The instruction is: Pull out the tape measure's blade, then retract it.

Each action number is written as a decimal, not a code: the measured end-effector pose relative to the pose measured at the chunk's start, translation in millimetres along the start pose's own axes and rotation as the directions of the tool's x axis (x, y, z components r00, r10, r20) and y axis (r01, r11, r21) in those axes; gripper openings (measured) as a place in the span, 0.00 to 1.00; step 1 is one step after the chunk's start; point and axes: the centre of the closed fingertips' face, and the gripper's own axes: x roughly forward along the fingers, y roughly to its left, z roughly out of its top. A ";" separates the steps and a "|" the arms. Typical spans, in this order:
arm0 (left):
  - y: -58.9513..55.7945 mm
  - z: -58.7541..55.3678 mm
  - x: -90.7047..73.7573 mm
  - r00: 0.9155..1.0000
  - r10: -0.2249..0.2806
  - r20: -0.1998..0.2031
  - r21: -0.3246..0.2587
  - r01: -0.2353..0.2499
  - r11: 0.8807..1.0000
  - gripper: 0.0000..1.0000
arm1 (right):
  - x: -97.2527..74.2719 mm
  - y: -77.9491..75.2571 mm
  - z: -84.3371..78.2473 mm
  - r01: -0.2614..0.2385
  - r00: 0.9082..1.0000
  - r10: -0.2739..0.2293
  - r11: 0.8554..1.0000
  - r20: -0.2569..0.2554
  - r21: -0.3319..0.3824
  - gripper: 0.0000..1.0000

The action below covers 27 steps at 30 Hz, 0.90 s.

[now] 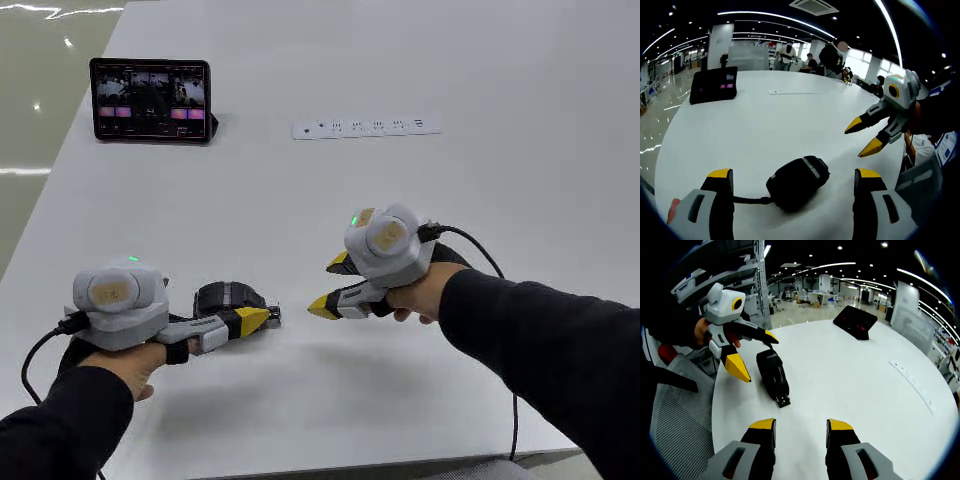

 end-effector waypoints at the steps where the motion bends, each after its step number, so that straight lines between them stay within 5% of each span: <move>1: -2.1 0.6 -1.4 1.000 -0.019 0.005 0.013 0.019 1.000 0.99 | -3.1 -0.9 -2.2 0.004 1.000 -0.004 1.000 0.005 0.009 0.38; 8: -0.9 -5.2 -12.0 0.998 -0.067 -0.012 0.032 0.067 0.997 0.99 | -29.4 -6.1 -16.7 0.037 0.998 -0.040 0.997 0.052 0.060 0.42; 13: -2.8 -14.3 -19.5 0.994 -0.101 -0.051 0.117 0.106 0.987 0.99 | -44.0 -6.1 -28.8 0.058 0.996 -0.060 0.998 0.059 0.033 0.44; 27: 6.6 -27.6 -45.6 0.987 -0.146 -0.067 0.148 0.155 0.977 0.99 | -74.4 7.2 -64.2 0.058 0.994 -0.063 0.997 0.086 0.056 0.60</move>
